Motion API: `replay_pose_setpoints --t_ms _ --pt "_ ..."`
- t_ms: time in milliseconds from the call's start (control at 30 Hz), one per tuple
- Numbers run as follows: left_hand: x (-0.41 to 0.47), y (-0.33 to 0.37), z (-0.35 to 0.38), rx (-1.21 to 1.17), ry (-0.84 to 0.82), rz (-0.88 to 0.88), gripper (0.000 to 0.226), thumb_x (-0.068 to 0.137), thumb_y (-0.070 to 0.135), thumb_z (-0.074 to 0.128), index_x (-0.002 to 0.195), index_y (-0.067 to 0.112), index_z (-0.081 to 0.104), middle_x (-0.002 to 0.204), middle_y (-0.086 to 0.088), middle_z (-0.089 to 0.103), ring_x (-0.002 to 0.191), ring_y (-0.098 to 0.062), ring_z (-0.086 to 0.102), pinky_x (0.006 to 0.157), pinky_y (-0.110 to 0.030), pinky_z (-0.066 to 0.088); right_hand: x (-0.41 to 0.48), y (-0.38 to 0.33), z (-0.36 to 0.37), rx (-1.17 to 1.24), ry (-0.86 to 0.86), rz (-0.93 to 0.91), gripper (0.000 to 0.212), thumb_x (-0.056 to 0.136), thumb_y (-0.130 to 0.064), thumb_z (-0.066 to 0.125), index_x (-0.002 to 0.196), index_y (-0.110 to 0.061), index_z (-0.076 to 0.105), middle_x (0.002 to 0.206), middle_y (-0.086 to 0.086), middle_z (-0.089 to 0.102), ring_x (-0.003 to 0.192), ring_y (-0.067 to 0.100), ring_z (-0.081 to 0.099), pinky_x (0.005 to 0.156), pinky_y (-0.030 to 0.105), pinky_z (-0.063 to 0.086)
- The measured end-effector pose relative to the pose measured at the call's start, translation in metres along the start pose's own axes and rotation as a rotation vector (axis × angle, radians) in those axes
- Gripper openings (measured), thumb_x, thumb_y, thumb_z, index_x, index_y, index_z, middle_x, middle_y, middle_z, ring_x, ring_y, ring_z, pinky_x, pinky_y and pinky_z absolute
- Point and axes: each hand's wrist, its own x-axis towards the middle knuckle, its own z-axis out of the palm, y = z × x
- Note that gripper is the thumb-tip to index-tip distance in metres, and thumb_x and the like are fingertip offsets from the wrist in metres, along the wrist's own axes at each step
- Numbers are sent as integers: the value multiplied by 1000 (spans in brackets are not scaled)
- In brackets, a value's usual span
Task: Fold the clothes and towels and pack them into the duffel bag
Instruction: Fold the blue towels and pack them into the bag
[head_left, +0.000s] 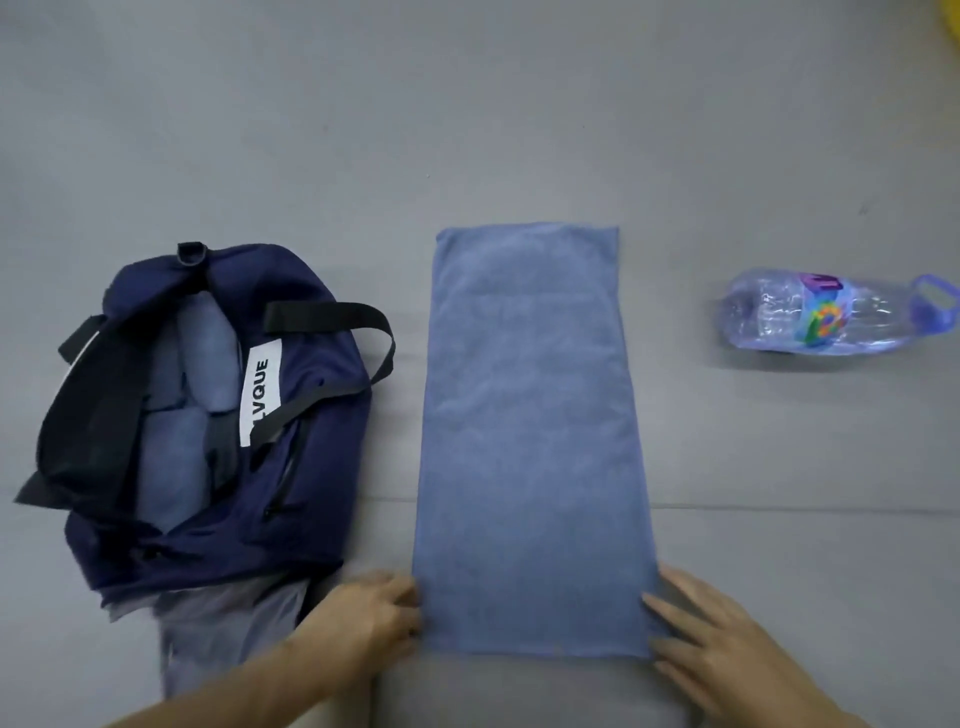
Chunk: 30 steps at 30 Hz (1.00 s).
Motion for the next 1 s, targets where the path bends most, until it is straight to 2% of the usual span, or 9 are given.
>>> replay_pose_setpoints --t_ms 67,200,300,367,433,600,733,867,1000 --pt "9 -5 -15 -34 -24 -16 30 88 65 53 91 37 65 94 17 63 77 -5 65 61 -21 51 9 4 -6 11 57 -40 37 98 -57 46 94 -37 77 117 -11 73 134 26 46 115 32 26" --pt "90 -36 -101 -51 112 -103 60 95 66 28 142 38 51 129 4 64 111 -21 66 89 -34 56 79 36 -71 90 193 103 53 104 -55 28 127 -28 68 124 -5 70 115 25 67 97 32 51" --pt "176 -72 -180 -69 283 -239 58 103 47 41 156 27 34 147 -7 53 129 -31 55 105 -41 45 157 76 -132 146 243 258 45 105 -41 41 147 -25 48 148 -3 52 138 23 48 109 33 40" --pt "226 -100 -216 -70 366 -332 55 105 31 49 157 22 34 153 -9 47 134 -35 50 107 -43 42 210 105 -164 225 212 346 51 106 -36 41 155 -25 34 158 -4 38 146 20 34 116 32 27" --pt "265 -128 -234 -44 392 -402 54 105 27 49 156 19 35 158 -11 40 138 -35 45 111 -41 37 257 131 -186 253 236 409 53 107 -35 37 157 -23 27 160 1 35 146 25 35 116 37 28" --pt "316 -166 -246 -70 381 -492 50 107 27 42 156 19 36 163 -14 28 148 -32 32 118 -33 23 330 181 -189 306 253 506 54 108 -28 34 158 -11 22 163 11 26 150 26 26 119 33 20" --pt "320 -184 -236 -45 344 -495 41 107 23 40 146 19 53 163 -17 27 149 -32 29 117 -32 24 349 202 -170 285 215 556 54 108 -28 32 159 -14 21 160 17 27 149 31 21 120 36 16" --pt "323 -199 -232 -65 411 -539 37 106 20 42 136 17 63 158 -15 39 145 -31 37 116 -33 28 360 213 -166 238 243 539 51 107 -29 33 157 -18 27 151 19 36 144 35 21 120 40 19" --pt "322 -207 -235 -79 461 -587 34 104 16 44 126 16 70 138 -9 61 125 -35 56 104 -35 42 367 215 -162 145 190 474 47 106 -29 31 151 -15 39 152 14 35 140 36 24 117 50 26"
